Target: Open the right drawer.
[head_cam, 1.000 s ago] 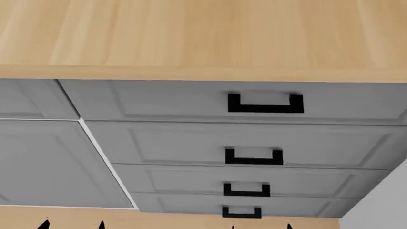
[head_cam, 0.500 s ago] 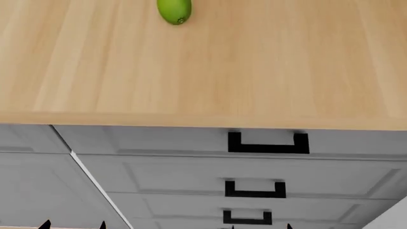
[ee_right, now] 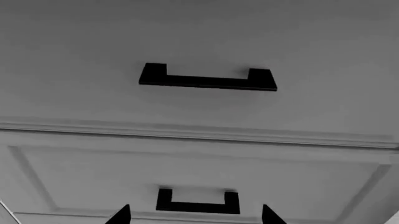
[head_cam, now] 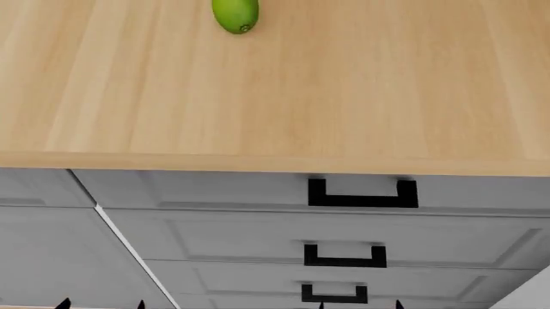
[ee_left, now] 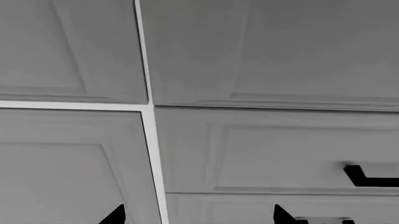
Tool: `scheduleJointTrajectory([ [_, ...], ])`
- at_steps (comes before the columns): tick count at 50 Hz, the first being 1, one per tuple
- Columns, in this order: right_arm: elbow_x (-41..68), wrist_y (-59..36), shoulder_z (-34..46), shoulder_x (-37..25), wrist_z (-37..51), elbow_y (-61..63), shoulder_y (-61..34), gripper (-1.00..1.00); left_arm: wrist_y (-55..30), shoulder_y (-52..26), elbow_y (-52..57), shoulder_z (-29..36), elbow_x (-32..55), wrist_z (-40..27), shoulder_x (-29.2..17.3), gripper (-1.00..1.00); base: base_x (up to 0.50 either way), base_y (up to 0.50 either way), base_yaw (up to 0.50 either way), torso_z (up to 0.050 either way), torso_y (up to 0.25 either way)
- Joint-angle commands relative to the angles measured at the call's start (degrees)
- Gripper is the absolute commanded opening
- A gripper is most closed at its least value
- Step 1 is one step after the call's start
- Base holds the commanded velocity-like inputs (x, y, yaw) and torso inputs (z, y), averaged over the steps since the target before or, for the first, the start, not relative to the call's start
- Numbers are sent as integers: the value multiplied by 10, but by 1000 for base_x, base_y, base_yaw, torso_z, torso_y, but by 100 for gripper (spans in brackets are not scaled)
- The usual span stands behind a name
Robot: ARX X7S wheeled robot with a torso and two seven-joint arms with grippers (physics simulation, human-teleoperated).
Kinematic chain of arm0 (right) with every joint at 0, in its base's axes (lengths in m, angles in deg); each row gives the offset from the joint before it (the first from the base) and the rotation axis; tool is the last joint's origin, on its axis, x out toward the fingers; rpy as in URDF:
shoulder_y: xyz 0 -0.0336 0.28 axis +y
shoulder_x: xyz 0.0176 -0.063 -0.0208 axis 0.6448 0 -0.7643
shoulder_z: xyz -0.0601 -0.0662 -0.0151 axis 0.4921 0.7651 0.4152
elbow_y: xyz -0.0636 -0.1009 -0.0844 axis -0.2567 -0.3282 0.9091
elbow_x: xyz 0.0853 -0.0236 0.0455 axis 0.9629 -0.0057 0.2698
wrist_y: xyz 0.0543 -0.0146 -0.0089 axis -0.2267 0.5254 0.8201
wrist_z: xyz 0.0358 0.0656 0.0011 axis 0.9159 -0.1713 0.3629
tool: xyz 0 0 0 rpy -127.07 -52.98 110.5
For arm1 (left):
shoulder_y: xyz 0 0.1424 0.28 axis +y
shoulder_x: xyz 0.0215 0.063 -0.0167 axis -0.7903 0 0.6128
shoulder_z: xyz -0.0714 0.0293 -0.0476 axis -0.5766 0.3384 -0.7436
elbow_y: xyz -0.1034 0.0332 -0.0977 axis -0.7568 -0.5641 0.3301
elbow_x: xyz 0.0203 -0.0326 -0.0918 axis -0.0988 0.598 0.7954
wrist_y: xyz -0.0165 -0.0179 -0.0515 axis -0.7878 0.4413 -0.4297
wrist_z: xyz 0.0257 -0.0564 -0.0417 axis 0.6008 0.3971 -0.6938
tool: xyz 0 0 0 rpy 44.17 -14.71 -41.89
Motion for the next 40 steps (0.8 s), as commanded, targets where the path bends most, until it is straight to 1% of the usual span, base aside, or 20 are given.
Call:
scheduleJointTrajectory([
  [1,-52,-37,-1,5,23,-2,-19,100,5,-1,-1,-7,-3,15,8,100,0,0,0,0,0],
  [2,-58,-44,1,4,27,7,-19,100,4,0,0,-7,-2,14,8,100,0,0,0,0,0],
  [4,-109,-61,19,-3,47,21,-22,100,2,0,3,-7,-1,14,7,100,0,0,0,0,0],
  [5,-97,-67,15,-1,43,26,-21,100,1,0,3,-6,-1,14,7,100,0,0,0,0,0],
  [6,-129,-72,30,-6,49,23,-26,100,3,-1,1,-6,-1,14,6,100,0,0,0,0,0],
  [10,-118,-80,27,-4,46,26,-29,100,4,-2,-1,-5,0,14,6,100,0,0,0,0,0],
  [18,-213,-160,53,-17,77,47,-53,100,4,-2,-1,-3,1,13,5,100,0,0,0,0,0],
  [24,-248,-203,60,-27,79,62,-72,100,6,-3,-3,-2,3,12,5,100,0,0,0,0,0],
  [36,-307,-260,84,-27,90,17,-111,100,9,-4,-7,2,2,11,3,100,0,0,0,0,0],
  [37,-326,-265,94,-30,95,12,-116,100,8,-4,-6,3,2,10,3,100,0,0,0,0,0],
  [38,-318,-261,92,-29,91,7,-119,100,10,-5,-9,3,2,11,3,100,0,0,0,0,0],
  [39,-356,-288,108,-31,99,5,-126,100,9,-5,-8,3,2,11,3,100,0,0,0,0,0],
  [40,-357,-286,111,-31,98,2,-128,100,9,-5,-8,4,2,10,3,100,0,0,0,0,0],
])
